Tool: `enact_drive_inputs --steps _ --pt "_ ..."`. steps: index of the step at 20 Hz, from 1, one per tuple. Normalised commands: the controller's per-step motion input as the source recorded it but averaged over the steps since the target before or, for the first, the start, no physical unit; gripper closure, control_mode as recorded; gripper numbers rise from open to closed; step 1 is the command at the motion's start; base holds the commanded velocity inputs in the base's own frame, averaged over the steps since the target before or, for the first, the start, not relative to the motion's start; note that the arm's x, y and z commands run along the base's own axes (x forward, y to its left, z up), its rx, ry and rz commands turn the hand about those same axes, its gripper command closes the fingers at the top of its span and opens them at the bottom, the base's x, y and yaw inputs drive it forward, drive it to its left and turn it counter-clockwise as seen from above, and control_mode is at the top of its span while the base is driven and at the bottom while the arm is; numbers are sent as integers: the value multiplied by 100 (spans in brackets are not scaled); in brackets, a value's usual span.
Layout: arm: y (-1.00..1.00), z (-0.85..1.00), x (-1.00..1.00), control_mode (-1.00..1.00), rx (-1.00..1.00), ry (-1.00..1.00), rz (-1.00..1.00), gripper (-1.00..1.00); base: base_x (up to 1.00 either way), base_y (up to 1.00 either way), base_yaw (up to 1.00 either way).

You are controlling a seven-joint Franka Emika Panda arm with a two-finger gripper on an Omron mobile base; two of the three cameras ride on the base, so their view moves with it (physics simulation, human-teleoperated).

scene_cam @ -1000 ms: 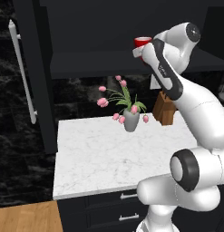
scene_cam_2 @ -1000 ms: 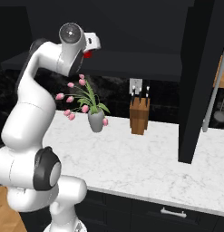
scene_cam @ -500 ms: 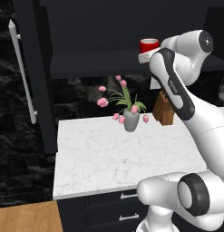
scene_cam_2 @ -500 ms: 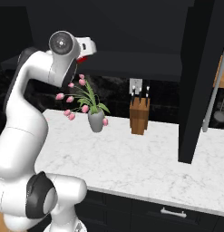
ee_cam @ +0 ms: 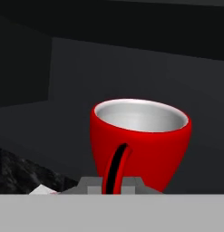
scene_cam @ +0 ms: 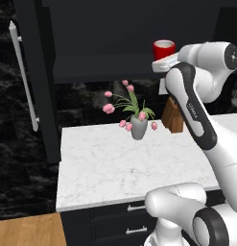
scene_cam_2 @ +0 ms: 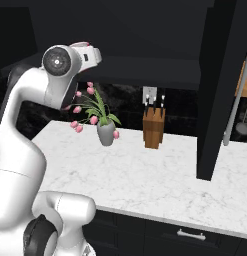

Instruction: Gather all objects into one cabinet and sort the glasses and bowls to opposite sides.

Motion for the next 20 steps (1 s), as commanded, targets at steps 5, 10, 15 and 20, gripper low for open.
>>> enact_drive_inputs --steps 5,10,15,20 --pt "0 0 0 100 0 -1 0 100 0 0 0" --pt "0 0 0 100 0 0 0 100 -64 -2 0" --pt "0 0 0 100 0 0 0 100 -99 -12 0" --pt "0 0 0 100 0 0 0 100 -100 -25 1"
